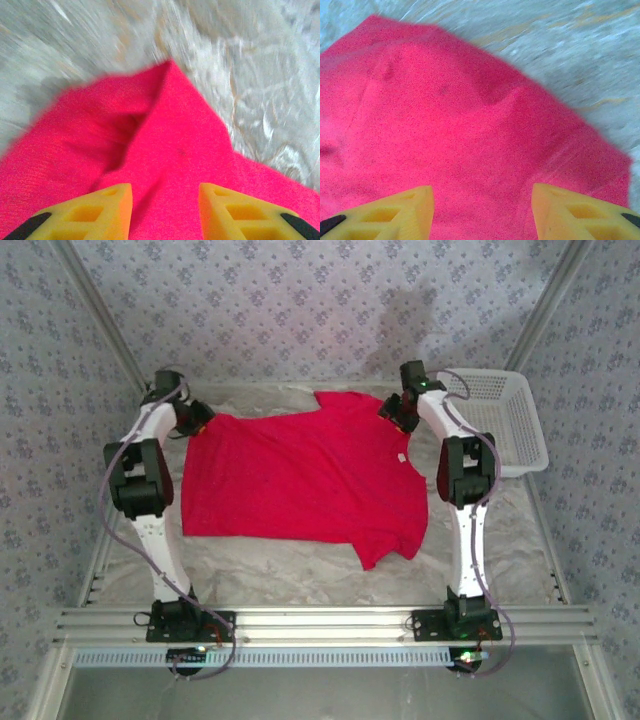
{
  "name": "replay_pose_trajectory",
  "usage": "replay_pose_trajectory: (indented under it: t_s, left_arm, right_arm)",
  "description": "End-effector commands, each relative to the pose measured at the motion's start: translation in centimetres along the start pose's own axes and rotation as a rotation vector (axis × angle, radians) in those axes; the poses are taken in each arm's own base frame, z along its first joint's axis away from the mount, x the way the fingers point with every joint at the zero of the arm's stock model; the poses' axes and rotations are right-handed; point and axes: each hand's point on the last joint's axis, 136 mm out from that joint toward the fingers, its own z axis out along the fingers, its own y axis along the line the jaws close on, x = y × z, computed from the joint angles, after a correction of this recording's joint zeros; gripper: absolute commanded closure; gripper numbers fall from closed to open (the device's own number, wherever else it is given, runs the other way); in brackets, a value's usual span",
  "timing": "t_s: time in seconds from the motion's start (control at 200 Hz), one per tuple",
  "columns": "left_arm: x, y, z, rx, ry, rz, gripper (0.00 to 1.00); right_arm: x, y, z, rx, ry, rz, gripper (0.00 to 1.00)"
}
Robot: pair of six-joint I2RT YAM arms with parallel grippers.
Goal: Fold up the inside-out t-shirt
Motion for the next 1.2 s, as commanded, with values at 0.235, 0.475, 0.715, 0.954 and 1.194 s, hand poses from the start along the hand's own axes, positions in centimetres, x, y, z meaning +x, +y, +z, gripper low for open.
replay_pose_trajectory:
  t_s: [0.235,0.475,0.715,0.954,1.194]
  left_arm:
    - [-2.4,-1.1,1.6,0.042,0.057,0.010,0.53]
    - [-2.1,-1.7,3.8,0.021,0.103,0.026,0.53]
    - [-1.4,-0.9,6.2,-0.024,0.132,0.035,0.67]
    - [-1.6,-1.4,6.4,-0.012,0.122,0.050,0.91]
    - [-3.1,-3.3,3.9,0.019,0.085,0.091,1.00]
  right_arm:
    - [6.4,12.2,-5.5,-0.198,0.039,-0.232,0.42]
    - [10.6,14.2,-4.1,-0.205,0.102,-0.293,0.41]
    - [13.5,14.2,-2.4,-0.178,0.148,-0.364,0.41]
    - [19.7,11.3,2.2,-0.087,0.273,-0.419,0.42]
    - [20.5,8.3,3.4,-0.003,0.282,-0.412,0.43]
